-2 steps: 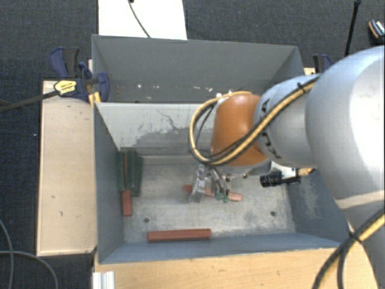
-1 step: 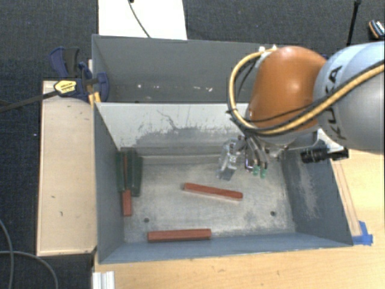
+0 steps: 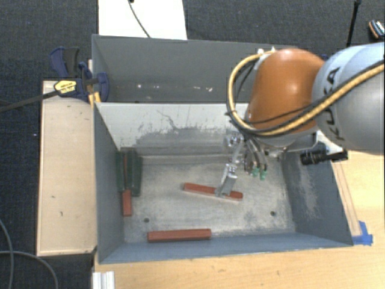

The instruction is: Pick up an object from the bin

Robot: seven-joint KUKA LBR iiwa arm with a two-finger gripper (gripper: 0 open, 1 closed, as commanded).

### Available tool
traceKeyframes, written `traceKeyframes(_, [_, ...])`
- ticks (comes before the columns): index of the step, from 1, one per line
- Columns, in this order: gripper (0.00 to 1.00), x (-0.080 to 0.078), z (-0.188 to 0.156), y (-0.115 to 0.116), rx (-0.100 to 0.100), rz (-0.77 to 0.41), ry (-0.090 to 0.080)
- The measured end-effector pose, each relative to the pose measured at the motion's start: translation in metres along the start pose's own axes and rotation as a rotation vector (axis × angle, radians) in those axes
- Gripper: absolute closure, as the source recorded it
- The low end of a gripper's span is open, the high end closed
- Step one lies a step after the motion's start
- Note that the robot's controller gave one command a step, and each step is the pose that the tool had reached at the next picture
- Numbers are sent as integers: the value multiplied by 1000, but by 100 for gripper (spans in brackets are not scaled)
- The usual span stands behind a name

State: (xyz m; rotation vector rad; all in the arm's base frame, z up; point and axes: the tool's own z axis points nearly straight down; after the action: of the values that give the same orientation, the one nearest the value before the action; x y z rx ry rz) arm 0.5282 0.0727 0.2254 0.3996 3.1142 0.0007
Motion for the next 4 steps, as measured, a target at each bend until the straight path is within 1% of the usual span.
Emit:
traceKeyframes(1, [0,-9,159,-19,2,-222,6])
traceKeyframes(2, [100,-10,155,-18,-1,-219,0])
traceKeyframes(3, [100,-10,-45,-13,-3,-180,-9])
traceKeyframes(4, [100,-58,-41,-2,-2,-155,-5])
